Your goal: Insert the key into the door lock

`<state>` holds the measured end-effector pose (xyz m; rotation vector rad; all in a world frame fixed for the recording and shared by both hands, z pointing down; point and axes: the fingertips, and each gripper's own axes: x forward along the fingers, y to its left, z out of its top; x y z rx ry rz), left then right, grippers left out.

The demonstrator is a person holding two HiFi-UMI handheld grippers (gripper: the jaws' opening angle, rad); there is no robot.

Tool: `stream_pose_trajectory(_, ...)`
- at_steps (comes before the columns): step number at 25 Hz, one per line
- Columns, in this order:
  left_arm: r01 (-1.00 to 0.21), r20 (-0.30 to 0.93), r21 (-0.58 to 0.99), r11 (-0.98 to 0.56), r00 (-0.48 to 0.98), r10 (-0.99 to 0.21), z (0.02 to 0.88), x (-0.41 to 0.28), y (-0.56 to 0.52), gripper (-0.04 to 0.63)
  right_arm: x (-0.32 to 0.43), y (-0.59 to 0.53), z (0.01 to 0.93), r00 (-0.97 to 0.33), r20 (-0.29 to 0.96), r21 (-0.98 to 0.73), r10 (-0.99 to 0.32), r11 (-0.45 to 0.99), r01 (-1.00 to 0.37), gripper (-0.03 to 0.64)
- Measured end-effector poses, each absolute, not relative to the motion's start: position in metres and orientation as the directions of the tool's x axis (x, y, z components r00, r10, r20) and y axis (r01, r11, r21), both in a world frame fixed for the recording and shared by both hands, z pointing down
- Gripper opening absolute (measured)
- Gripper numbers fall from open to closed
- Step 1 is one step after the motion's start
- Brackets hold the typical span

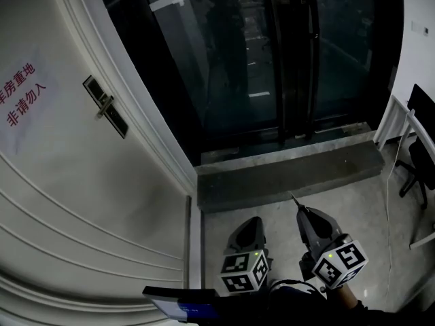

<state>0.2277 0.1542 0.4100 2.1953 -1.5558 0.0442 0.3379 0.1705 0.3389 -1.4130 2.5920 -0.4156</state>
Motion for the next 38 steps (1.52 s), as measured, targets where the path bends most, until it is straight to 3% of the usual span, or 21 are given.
stream_pose_trajectory(18,-0.914,0.218,0.299,-0.273,0.344,-0.913,0.391,0.176,0.003,0.0,0.292,0.024,0.327,-0.539,-0.052,-0.29,-0.841,0.529,-0.797,0.012)
stream_pose_trajectory(38,-0.906,0.251,0.332,-0.264,0.354,-0.901,0.413,0.106,-0.142,0.0,0.223,-0.121,0.344,-0.514,-0.008,-0.304,-0.858,0.492,-0.816,0.012)
